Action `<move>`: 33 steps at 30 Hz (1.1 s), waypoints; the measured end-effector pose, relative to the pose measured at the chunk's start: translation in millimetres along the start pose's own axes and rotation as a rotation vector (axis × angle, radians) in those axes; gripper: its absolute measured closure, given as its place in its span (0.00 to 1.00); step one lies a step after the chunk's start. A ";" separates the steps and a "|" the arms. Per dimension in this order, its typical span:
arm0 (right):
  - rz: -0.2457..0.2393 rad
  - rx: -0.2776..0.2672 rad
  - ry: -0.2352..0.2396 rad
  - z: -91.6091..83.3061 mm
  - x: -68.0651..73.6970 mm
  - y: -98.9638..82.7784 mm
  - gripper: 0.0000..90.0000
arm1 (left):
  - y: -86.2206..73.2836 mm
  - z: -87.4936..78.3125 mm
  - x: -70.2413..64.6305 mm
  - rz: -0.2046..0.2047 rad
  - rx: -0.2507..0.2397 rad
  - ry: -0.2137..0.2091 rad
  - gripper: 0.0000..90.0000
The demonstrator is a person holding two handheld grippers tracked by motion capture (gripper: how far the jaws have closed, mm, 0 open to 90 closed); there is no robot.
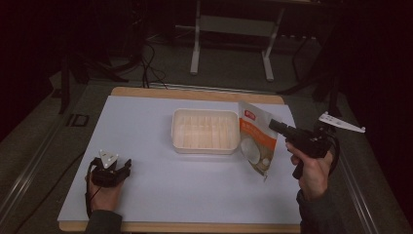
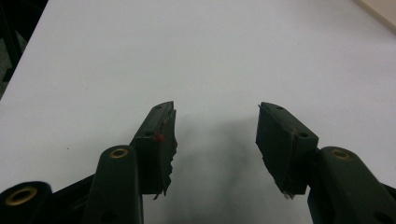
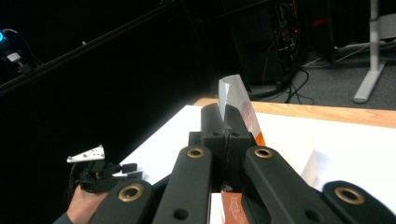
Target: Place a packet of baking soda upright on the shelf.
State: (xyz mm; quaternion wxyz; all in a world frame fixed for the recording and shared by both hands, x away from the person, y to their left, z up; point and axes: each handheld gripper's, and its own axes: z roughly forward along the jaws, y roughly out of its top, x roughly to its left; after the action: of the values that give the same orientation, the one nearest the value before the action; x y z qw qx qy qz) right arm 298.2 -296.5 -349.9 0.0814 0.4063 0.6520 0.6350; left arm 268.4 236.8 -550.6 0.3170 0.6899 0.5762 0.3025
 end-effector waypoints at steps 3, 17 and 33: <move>-0.004 -0.011 0.000 3.6 3.5 3.3 1.00 | 0.0 -0.1 -0.1 0.000 0.000 0.000 0.52; 0.048 -0.099 0.024 17.7 10.3 20.6 1.00 | 0.0 0.1 0.2 -0.001 0.000 -0.002 0.52; 0.070 -0.146 0.014 45.2 12.0 32.3 1.00 | -0.1 -0.1 0.1 -0.001 -0.003 -0.003 0.52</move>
State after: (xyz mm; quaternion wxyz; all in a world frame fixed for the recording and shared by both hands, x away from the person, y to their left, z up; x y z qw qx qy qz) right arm 332.2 -259.0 -324.3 0.0839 0.4174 0.5899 0.6861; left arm 268.2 236.9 -550.5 0.3190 0.6896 0.5757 0.3021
